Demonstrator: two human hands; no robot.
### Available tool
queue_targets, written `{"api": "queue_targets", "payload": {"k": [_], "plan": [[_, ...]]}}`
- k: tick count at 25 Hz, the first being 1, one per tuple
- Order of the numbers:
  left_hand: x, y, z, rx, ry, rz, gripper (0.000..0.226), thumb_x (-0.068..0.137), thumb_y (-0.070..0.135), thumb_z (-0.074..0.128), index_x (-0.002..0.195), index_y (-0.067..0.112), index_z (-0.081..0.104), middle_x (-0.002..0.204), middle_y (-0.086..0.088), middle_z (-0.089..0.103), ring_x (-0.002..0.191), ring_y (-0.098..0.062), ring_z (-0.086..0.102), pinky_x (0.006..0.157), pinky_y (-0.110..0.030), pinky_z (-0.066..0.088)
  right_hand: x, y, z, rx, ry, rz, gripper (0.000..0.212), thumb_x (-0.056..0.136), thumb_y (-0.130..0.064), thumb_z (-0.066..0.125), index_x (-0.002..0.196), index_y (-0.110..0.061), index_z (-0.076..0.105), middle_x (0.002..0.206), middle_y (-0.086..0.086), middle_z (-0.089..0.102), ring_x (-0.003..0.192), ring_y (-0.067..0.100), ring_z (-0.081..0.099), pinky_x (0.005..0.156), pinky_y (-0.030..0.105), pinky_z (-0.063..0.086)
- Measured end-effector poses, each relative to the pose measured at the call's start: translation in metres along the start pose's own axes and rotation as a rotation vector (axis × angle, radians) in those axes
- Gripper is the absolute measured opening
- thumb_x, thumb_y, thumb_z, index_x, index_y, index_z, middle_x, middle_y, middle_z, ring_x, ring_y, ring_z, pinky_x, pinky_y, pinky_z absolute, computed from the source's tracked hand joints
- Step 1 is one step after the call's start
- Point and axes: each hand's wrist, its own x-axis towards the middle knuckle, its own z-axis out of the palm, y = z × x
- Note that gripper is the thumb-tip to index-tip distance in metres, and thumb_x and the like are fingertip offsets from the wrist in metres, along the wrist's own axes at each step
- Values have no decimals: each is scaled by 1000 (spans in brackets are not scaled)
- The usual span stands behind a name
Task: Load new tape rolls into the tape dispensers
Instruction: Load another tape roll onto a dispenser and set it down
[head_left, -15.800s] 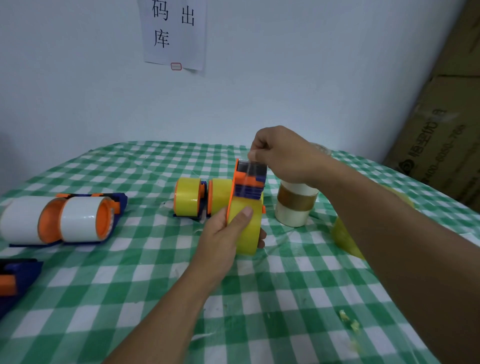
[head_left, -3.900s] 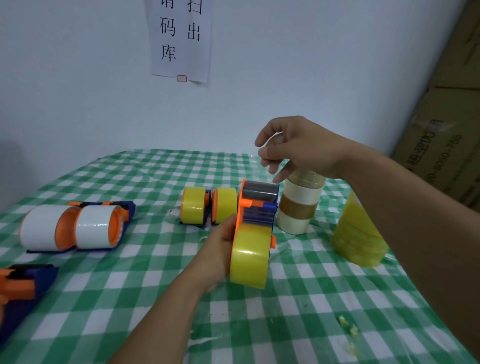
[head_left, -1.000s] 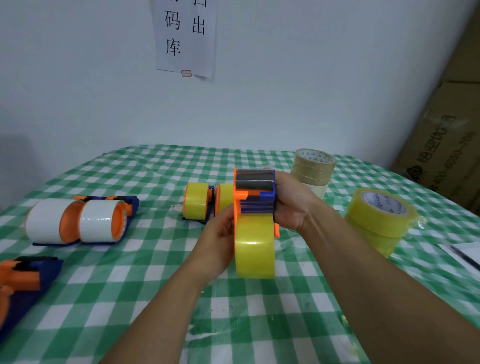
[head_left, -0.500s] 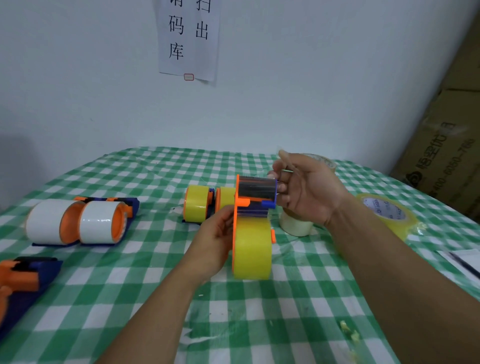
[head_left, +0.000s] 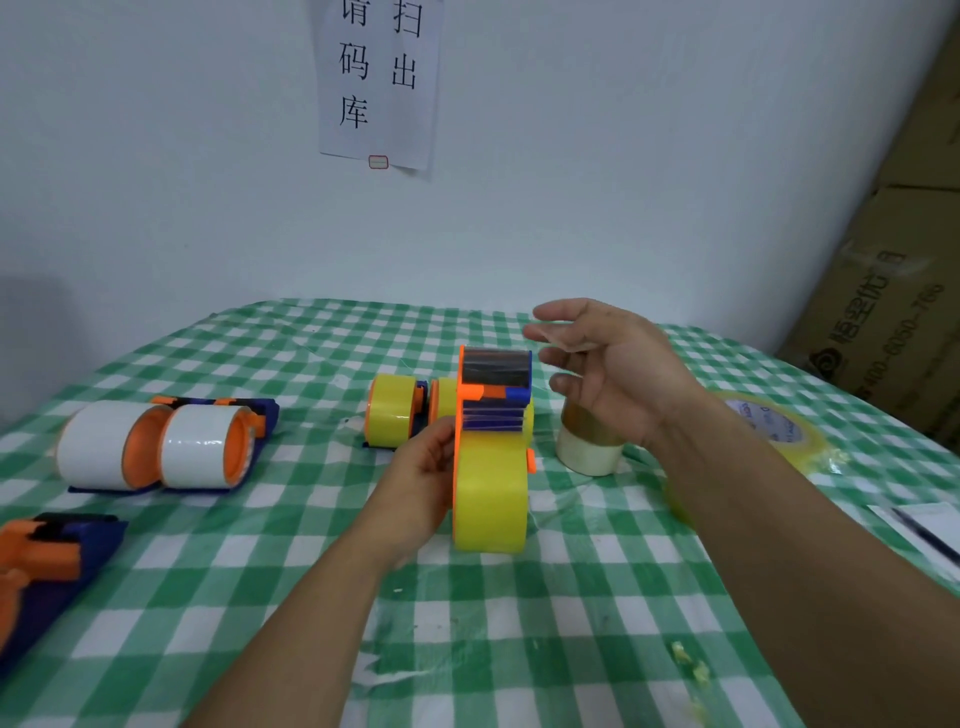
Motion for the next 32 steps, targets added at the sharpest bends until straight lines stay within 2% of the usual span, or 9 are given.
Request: {"api": "queue_targets", "payload": {"k": [4, 9, 13, 16, 18, 20, 22, 26, 32], "plan": [[-1, -3, -2, 65, 7, 10, 55, 75, 24, 65, 127, 5, 61, 120, -21, 69, 112, -40, 65, 96, -55, 52, -1, -3, -4, 46, 113, -45, 31, 90, 9, 44, 102, -5, 69, 103, 14, 77, 93, 24, 74, 78, 36, 56], [-3, 4, 0, 46, 3, -17, 63, 68, 34, 80, 124, 11, 65, 111, -14, 74, 102, -32, 70, 94, -57, 52, -5, -4, -5, 51, 156, -39, 29, 93, 10, 41, 102, 0, 67, 98, 17, 77, 92, 29, 76, 77, 39, 60], [-8, 11, -2, 161, 64, -5, 29, 97, 9, 53, 123, 13, 65, 105, -4, 77, 94, -24, 74, 86, -53, 59, -8, -1, 0, 93, 167, -18, 27, 93, 16, 42, 104, 5, 64, 92, 20, 77, 91, 32, 76, 77, 40, 62], [-18, 21, -11, 226, 137, -55, 29, 100, -2, 48, 114, 12, 69, 101, -8, 77, 91, -28, 71, 84, -51, 58, -11, 4, 7, 82, 157, -4, 28, 89, 21, 44, 103, 7, 63, 93, 22, 75, 88, 32, 77, 74, 38, 63], [-28, 29, -21, 268, 223, -89, 27, 99, -5, 46, 109, 8, 67, 93, -11, 76, 82, -26, 70, 70, -41, 60, -14, 11, 16, 39, 114, 35, 24, 90, 20, 46, 101, 6, 62, 94, 23, 74, 77, 28, 76, 70, 38, 63], [-39, 40, -30, 293, 295, -120, 23, 98, -6, 46, 108, 1, 65, 93, -18, 74, 75, -23, 69, 59, -32, 60, -18, 22, 26, -31, 45, 95, 23, 92, 16, 44, 98, 3, 62, 91, 22, 73, 58, 21, 67, 58, 34, 59], [-46, 49, -42, 272, 366, -143, 25, 95, -7, 48, 115, -7, 64, 104, -27, 72, 82, -29, 70, 63, -36, 63, -22, 34, 39, -113, -17, 154, 28, 93, 13, 37, 97, 3, 63, 85, 21, 71, 48, 18, 54, 50, 29, 50], [-51, 60, -63, 135, 504, -207, 28, 98, -7, 42, 119, -7, 61, 107, -27, 73, 96, -39, 72, 70, -47, 63, -29, 49, 67, -308, -87, 201, 30, 89, 10, 34, 91, 3, 63, 70, 20, 68, 46, 19, 42, 49, 27, 38], [-56, 61, -70, 79, 579, -257, 21, 100, -3, 44, 109, -2, 63, 96, -21, 73, 81, -31, 72, 51, -35, 59, -28, 62, 87, -322, -132, 241, 24, 95, -9, 51, 86, 4, 69, 63, 12, 59, 46, 16, 33, 46, 26, 33]]}}
